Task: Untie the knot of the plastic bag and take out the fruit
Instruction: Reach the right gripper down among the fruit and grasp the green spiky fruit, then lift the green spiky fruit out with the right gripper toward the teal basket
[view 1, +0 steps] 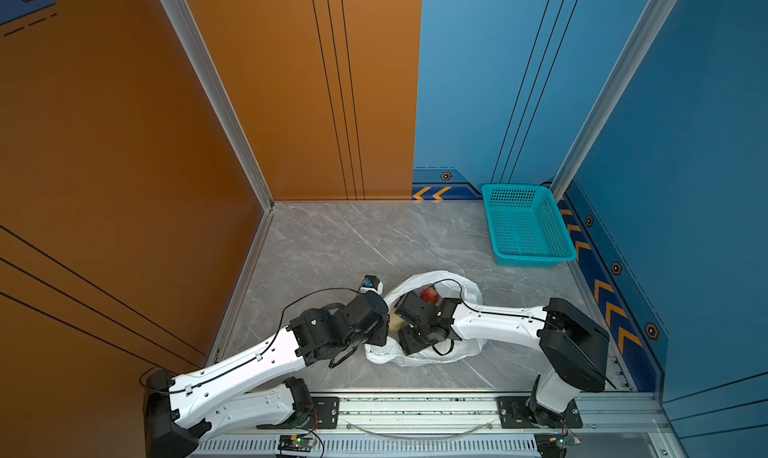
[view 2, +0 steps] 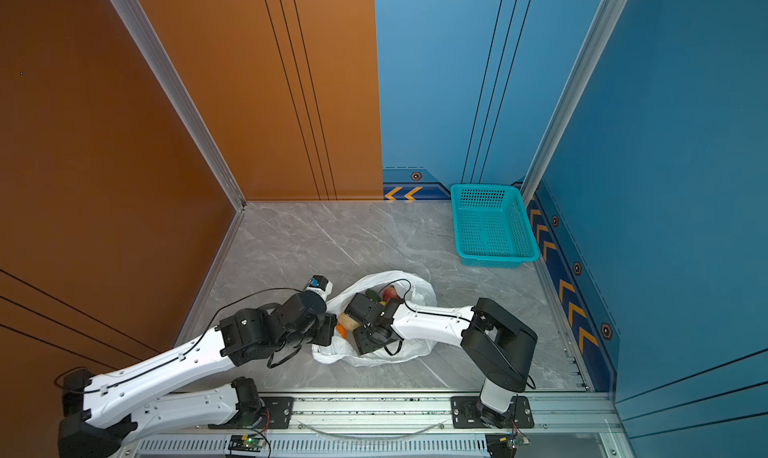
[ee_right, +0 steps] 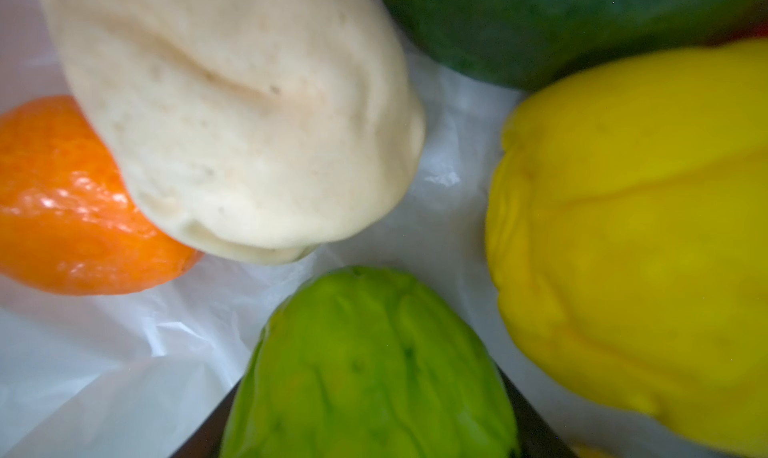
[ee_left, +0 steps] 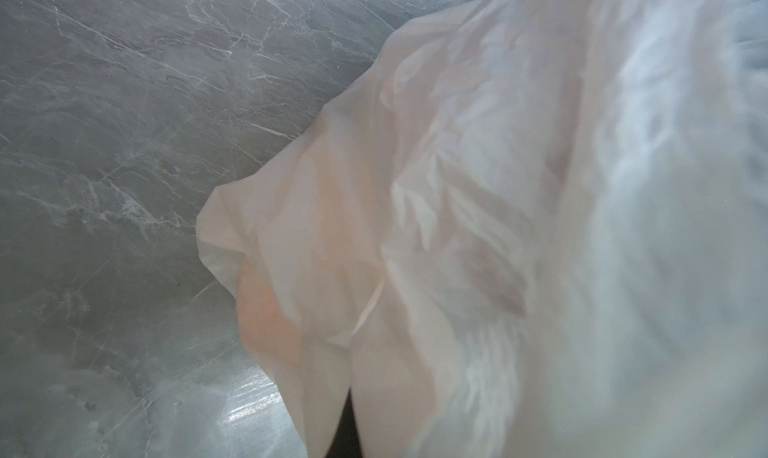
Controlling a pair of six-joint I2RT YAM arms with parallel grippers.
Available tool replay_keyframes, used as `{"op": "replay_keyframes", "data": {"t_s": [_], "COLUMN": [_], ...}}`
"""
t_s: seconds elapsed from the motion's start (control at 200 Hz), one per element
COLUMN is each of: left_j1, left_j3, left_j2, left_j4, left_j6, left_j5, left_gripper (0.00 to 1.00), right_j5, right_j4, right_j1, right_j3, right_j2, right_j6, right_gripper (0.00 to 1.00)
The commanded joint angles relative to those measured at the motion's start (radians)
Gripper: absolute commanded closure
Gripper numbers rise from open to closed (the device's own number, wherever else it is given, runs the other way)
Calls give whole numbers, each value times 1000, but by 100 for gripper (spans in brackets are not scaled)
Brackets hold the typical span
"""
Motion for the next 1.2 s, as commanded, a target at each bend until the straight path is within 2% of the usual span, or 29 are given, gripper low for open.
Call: {"op": "replay_keyframes", "data": {"t_s": [0.0,0.12,0.21,0.466,1.192], "left_j1": [-28,-53,-59,-63,-41], "left_j3": [-17,-39,-54,-47,-15], "left_j2": [12,25,36,33,-25], "left_j4": [-1,-2,-1,0,16], "left_j6": [26,25,18,17,-1], "left_j5": [19,27,34,-7,-129], "left_gripper": [100,100,100,100,100], "right_j5": [26,22,12,1,45], "right_j4": [-33,-33,-33,-51,-213], "right_j1": [-11,-26,-36,-35,79], "right_j3": [7,6,7,15,18], "right_j2": [-29,-63,-99,-169,-393], "right_j6": [-9,-4,8,36,125], "right_gripper": [47,55,57,57,57]}}
